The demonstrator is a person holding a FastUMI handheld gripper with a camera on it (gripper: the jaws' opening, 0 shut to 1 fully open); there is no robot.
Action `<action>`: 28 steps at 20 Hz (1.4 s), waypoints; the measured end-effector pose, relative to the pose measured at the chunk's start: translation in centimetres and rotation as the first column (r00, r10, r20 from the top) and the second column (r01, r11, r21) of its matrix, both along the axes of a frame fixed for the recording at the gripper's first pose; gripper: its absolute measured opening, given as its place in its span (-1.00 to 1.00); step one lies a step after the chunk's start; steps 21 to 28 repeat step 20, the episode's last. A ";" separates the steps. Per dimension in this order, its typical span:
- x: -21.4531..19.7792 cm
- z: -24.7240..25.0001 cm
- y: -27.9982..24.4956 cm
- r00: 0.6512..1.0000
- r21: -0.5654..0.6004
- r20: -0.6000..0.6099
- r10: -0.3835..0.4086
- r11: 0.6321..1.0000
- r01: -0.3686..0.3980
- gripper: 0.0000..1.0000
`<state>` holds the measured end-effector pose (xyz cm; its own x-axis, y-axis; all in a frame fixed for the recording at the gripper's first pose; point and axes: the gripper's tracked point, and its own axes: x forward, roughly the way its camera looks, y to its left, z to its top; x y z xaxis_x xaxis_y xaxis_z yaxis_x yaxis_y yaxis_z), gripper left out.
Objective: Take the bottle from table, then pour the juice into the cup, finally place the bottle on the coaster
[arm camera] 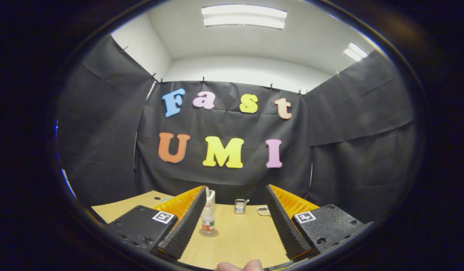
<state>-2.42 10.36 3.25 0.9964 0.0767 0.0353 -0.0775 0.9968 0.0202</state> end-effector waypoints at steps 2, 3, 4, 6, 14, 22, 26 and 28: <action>0.0 0.0 0.1 1.000 -0.008 -0.006 -0.007 1.000 0.006 1.00; -0.1 -0.1 0.2 1.000 -0.005 -0.011 -0.008 1.000 0.008 1.00; -0.1 -0.2 0.3 1.000 -0.004 -0.015 -0.009 1.000 0.009 1.00; -0.1 -0.2 0.4 1.000 -0.006 -0.018 -0.014 1.000 0.013 1.00; 0.8 -0.5 0.8 0.999 -0.003 -0.029 -0.018 1.000 0.018 1.00; 1.0 -0.5 0.8 0.999 0.002 -0.033 -0.020 1.000 0.021 1.00; 1.0 -0.5 0.8 0.999 0.002 -0.033 -0.020 1.000 0.021 1.00; 1.0 -0.5 0.8 0.999 0.002 -0.033 -0.020 1.000 0.021 1.00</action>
